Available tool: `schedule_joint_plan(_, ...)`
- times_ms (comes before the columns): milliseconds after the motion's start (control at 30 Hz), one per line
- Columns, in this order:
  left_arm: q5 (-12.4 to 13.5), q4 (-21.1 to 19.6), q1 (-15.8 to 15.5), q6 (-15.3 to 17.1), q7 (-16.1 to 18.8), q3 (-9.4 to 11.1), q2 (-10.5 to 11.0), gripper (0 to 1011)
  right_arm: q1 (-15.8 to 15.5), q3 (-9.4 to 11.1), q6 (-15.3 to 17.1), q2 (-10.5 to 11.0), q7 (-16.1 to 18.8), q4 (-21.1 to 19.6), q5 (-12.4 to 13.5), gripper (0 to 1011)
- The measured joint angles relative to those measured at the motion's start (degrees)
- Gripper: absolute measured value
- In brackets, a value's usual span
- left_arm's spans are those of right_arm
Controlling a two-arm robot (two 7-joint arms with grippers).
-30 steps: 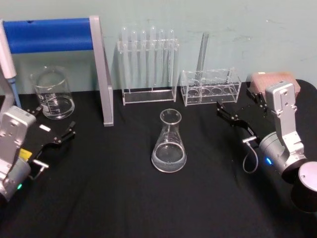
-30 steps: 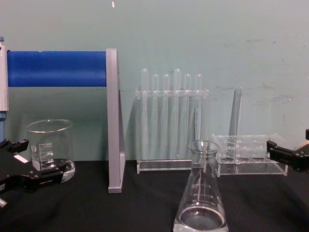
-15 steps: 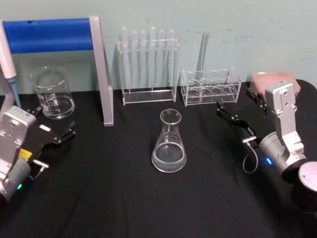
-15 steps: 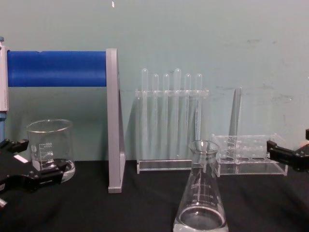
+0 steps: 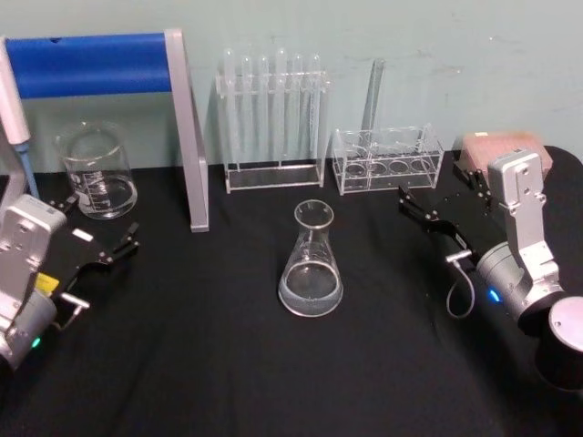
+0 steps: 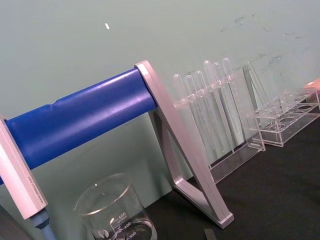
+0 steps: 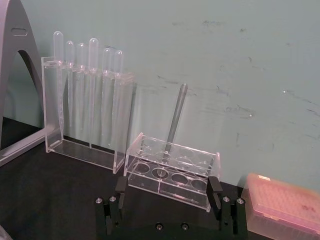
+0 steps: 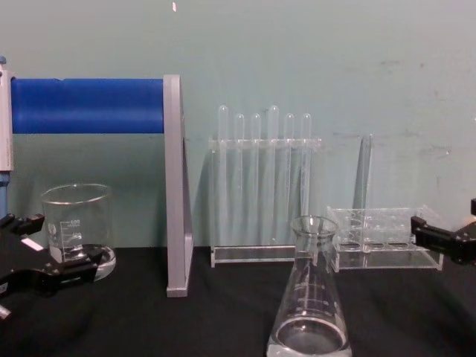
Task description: Grasp the erlenmeyer flask with one hand, shake it three times, then place it back.
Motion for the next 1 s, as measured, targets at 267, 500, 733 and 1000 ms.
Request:
schedule_joint_plan(267,0.0,0.0,0.0,0.0,0.0,0.0,0.0,1001,0.0,0.0,0.0,0.0,0.0,0.0,0.0,1000)
schedule_joint_plan(500,0.0,0.0,0.0,0.0,0.0,0.0,0.0,1001,0.0,0.0,0.0,0.0,0.0,0.0,0.0,1000)
schedule_joint_plan(733,0.0,0.0,0.0,0.0,0.0,0.0,0.0,1001,0.0,0.0,0.0,0.0,0.0,0.0,0.0,1000)
schedule_joint_plan(1000,0.0,0.0,0.0,0.0,0.0,0.0,0.0,1001,0.0,0.0,0.0,0.0,0.0,0.0,0.0,1000)
